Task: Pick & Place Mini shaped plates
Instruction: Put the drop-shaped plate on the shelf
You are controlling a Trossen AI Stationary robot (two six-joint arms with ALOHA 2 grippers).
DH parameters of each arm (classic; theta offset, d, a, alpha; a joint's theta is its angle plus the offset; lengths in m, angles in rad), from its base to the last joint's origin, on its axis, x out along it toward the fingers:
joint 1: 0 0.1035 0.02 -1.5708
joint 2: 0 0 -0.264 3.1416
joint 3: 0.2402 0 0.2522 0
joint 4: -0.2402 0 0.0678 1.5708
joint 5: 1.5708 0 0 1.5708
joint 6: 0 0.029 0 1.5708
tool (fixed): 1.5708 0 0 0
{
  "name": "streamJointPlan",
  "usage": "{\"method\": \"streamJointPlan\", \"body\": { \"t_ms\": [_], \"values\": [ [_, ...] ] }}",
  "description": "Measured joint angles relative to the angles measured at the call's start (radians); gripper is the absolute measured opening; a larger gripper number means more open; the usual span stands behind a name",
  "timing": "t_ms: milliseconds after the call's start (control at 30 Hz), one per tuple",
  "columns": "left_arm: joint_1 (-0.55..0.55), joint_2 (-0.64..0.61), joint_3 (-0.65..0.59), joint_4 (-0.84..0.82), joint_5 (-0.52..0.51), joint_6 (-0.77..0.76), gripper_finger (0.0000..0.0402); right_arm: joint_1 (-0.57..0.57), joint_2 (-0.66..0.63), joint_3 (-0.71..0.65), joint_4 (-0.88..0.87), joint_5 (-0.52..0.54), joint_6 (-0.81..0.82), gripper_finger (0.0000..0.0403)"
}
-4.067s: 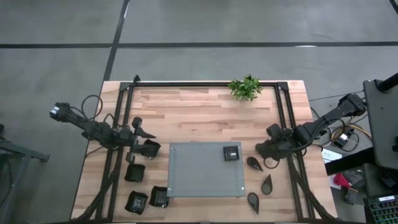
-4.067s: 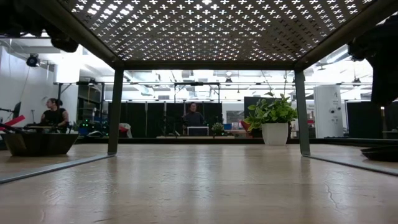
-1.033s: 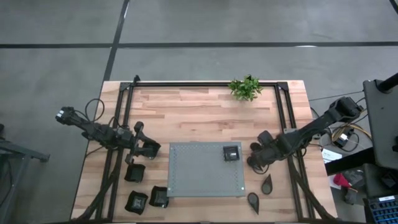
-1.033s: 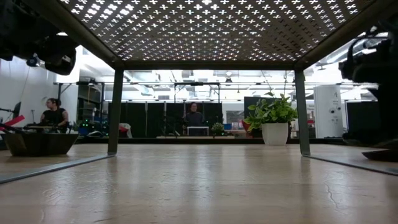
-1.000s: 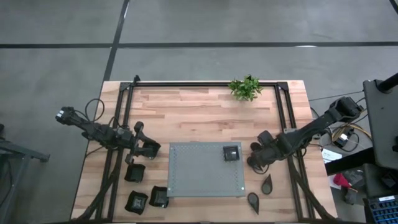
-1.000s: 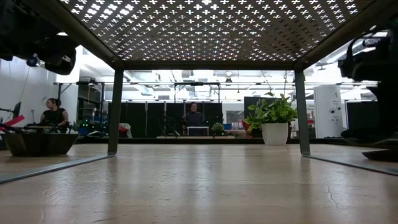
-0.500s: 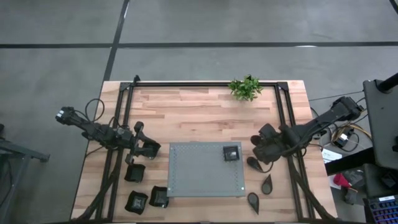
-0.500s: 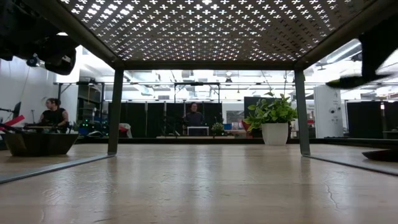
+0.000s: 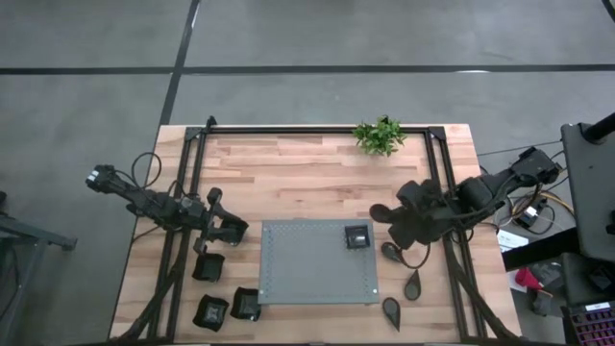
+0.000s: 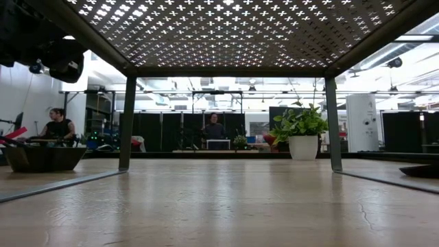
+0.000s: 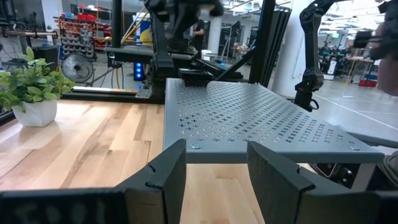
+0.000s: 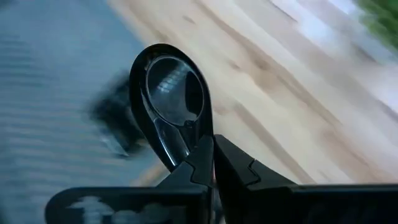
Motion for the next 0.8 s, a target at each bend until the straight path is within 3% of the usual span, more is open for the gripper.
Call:
{"method": "streamJointPlan", "body": {
  "t_ms": [167, 333, 800],
  "values": [
    [0.000, 0.000, 0.000, -0.001, 0.000, 0.000, 0.0163, 0.000, 0.001, 0.016, 0.242, -0.019, -0.175, 0.0008],
    [0.000, 0.000, 0.000, -0.001, 0.000, 0.000, 0.0163, -0.001, 0.009, -0.012, 0.434, -0.102, -0.277, 0.0008],
    [0.000, 0.000, 0.000, -0.007, 0.000, 0.000, 0.0163, -0.001, 0.227, 0.037, 0.491, -0.367, -0.300, 0.0008]
  ]
}}
